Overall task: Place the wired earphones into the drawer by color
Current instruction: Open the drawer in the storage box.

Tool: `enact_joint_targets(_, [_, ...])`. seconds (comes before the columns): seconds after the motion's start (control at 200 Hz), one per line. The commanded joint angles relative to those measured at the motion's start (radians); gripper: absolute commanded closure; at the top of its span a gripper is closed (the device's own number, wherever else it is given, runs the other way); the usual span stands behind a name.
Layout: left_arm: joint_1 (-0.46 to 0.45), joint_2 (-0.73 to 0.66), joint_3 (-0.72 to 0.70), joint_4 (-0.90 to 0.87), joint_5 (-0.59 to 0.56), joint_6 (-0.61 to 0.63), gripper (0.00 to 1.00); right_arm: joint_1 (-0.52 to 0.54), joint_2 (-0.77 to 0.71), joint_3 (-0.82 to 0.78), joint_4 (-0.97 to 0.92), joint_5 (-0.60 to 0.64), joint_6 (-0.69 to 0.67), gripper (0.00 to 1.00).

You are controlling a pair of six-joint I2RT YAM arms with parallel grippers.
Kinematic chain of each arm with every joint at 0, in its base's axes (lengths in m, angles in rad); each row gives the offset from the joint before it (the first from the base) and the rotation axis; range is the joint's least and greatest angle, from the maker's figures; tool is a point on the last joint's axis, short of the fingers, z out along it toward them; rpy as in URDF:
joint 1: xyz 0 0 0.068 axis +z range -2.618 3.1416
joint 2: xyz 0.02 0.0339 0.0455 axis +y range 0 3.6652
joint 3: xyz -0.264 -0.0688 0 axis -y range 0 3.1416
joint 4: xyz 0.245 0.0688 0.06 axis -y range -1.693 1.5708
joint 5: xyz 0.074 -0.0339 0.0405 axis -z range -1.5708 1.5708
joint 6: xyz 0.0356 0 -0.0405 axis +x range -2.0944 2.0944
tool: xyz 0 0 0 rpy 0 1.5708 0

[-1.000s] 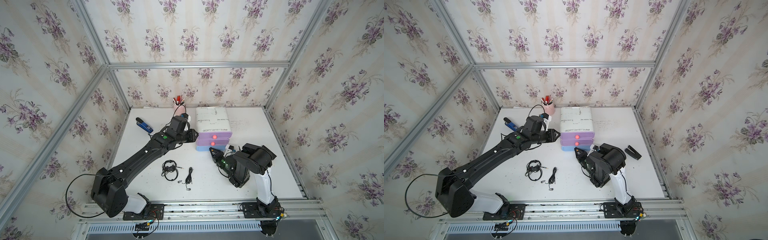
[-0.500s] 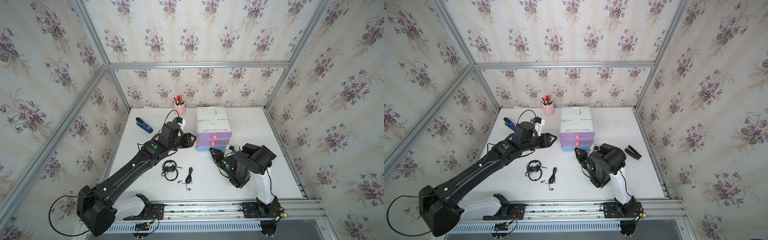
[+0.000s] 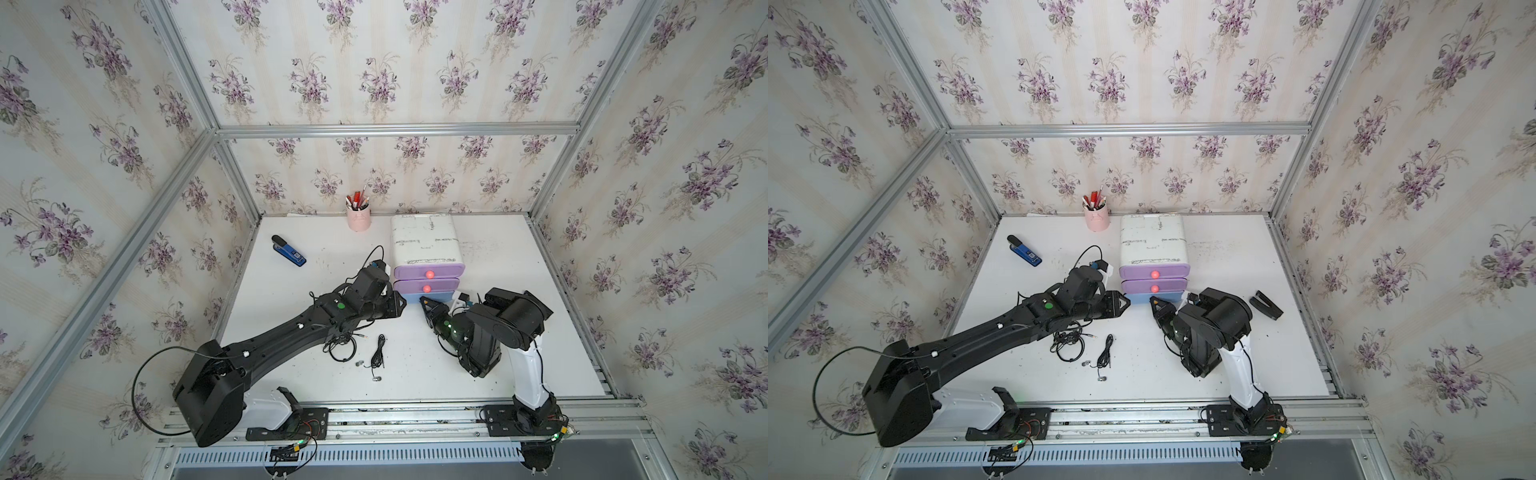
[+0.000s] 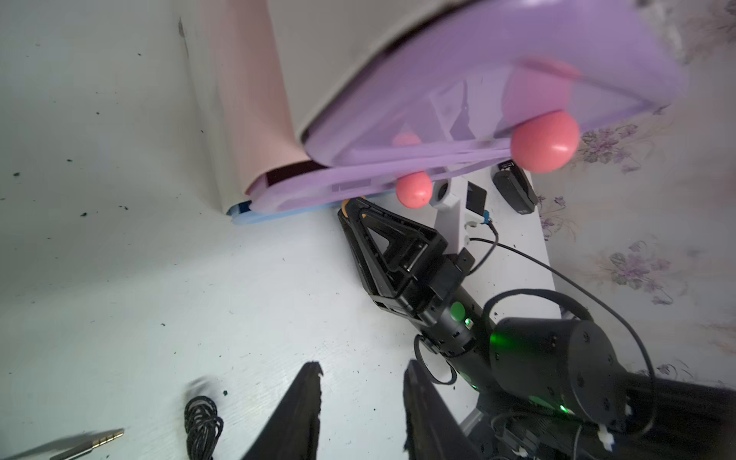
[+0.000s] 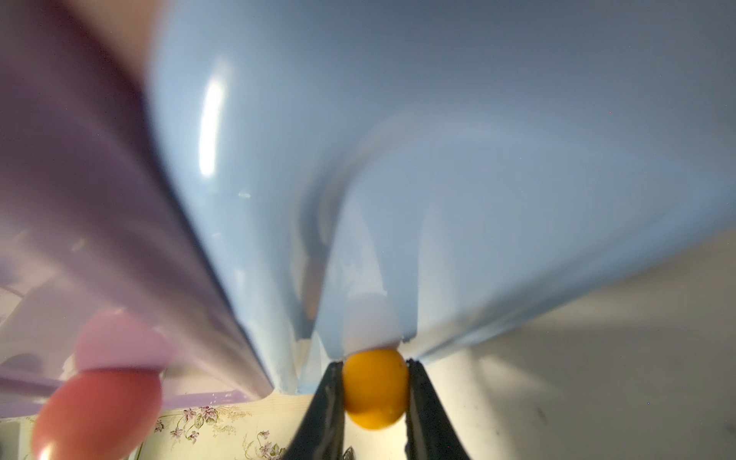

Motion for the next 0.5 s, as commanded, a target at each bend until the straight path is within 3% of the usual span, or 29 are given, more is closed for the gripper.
enact_joint_targets(0.0, [-0.006,0.029,0.022,0.041,-0.080,-0.019,0.64,0.003,0.018,-0.017,0.152,0.007,0.020,0.89])
enact_joint_targets(0.325, [-0.043,0.143,-0.014,0.147,-0.321,-0.159,0.82,0.003,0.025,-0.010,0.151,0.001,0.023,0.88])
enact_joint_targets(0.495, [-0.044,0.135,-0.065,0.278,-0.363,-0.208,0.83,0.001,0.026,-0.009,0.151,-0.009,0.024,0.88])
